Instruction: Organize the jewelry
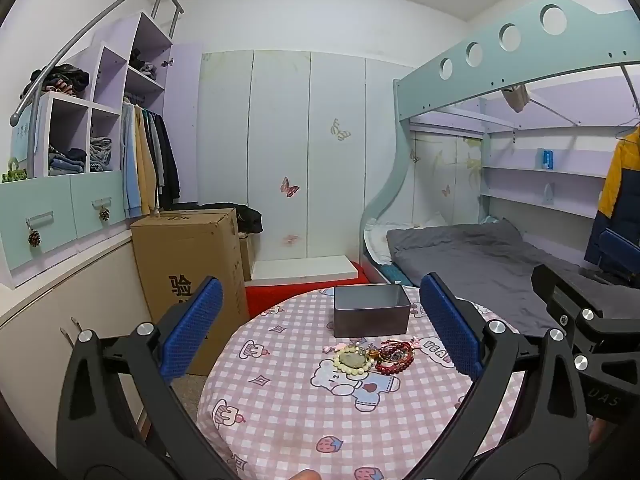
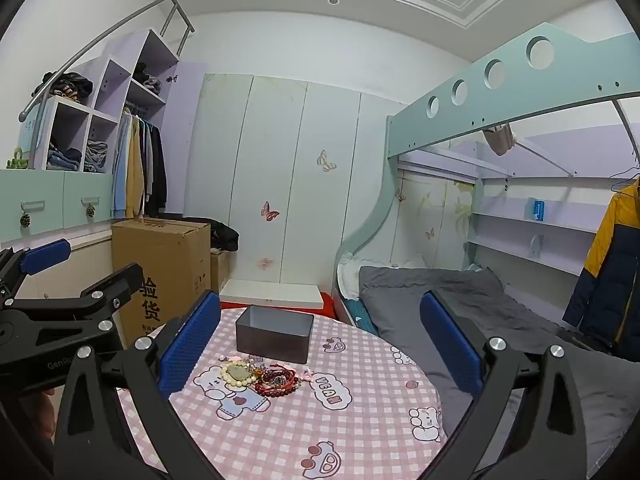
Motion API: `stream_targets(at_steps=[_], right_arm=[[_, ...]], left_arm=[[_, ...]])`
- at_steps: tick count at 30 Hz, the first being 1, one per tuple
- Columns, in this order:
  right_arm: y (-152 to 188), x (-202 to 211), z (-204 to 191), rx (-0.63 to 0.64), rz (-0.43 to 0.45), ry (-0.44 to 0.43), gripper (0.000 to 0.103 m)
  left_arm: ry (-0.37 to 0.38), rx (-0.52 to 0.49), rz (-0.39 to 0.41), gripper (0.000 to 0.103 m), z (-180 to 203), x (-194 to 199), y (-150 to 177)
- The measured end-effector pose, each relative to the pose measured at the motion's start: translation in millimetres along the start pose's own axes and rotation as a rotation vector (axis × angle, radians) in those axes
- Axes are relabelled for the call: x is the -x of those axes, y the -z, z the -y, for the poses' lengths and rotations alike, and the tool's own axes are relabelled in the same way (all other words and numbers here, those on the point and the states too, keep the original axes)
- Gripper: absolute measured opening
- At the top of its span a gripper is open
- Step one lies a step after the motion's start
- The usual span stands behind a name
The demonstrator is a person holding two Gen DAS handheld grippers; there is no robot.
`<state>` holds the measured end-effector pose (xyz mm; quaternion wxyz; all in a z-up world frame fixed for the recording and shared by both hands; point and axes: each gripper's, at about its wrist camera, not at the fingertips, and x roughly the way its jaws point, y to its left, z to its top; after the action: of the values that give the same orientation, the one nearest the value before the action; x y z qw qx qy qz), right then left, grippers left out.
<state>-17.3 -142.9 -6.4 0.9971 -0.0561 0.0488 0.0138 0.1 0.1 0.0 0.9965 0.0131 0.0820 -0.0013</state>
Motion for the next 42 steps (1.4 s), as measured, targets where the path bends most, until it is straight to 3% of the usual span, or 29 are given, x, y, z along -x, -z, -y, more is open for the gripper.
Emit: stream_targets(at_steps=[25,35,42], right_arm=[[3,0,4,-0.003,-0.005,0.002,0.096],[13,-10,-2,-0.016,-0.027,-0.007,0.096],[17,-20,-7,0.012,-0.074,-0.015,0.096]], left_arm=[[-0.003,-0.004,-0.013,0.097,-3,-3,4],[0.016,-0.013,-0.009,0.097,-4,-11,11],[-0.01,-0.028,-0.025,0.097,-2,-22,18]])
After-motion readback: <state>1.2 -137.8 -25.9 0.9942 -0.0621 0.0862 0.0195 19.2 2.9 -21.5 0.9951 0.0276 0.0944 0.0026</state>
